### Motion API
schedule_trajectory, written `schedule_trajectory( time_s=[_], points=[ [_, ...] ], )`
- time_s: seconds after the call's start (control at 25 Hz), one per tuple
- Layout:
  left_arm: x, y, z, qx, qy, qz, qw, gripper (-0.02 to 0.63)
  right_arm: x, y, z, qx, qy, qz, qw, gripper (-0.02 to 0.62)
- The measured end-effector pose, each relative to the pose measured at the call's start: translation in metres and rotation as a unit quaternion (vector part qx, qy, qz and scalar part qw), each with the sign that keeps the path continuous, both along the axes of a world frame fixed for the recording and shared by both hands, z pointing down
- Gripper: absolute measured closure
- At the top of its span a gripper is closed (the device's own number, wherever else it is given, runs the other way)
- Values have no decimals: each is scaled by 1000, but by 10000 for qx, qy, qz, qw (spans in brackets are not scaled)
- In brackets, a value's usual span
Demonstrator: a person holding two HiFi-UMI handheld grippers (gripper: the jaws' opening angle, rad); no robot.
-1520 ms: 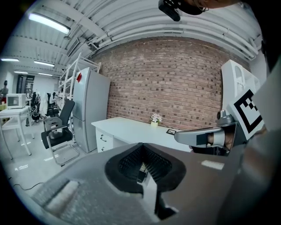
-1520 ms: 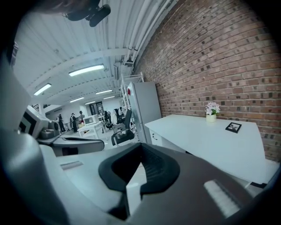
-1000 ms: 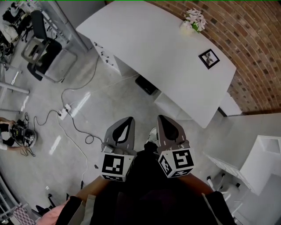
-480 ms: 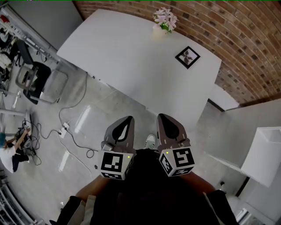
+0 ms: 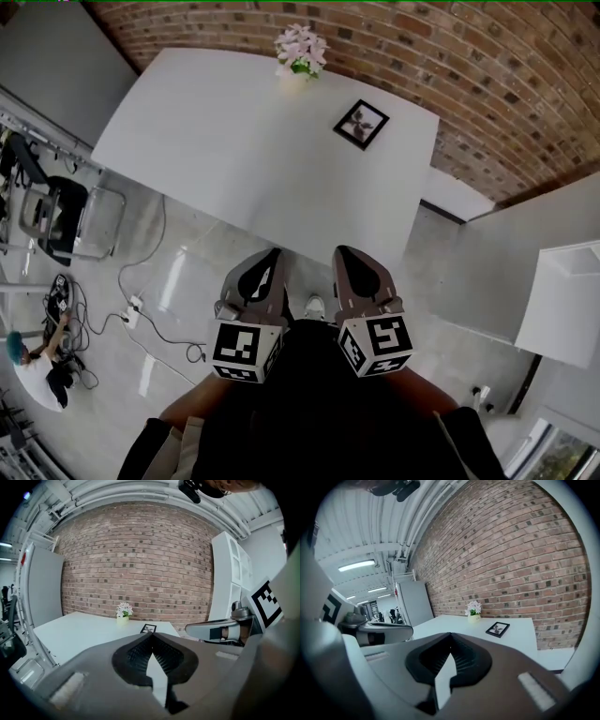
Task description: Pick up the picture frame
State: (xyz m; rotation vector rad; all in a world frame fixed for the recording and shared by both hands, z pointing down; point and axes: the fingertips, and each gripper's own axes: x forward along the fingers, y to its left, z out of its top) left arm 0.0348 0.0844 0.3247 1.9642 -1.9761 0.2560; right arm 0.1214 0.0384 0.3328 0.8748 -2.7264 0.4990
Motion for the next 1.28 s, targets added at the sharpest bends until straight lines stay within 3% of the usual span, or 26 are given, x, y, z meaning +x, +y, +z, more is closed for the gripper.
schedule_trajectory(
  time_s=[0.48, 0.84, 1.28],
  points=[
    [-23, -97, 30, -217, 397, 952, 9944, 607, -12, -78, 29, -272, 347, 1006, 9940, 594],
    [-42, -158, 52, -409, 645, 1695, 9826, 607, -37, -128, 51, -474, 666, 1685, 9823, 594],
    [-67, -210, 68, -424, 796, 2274, 9696, 607, -51, -164, 69, -668, 1081, 2379, 9629, 594]
  ],
)
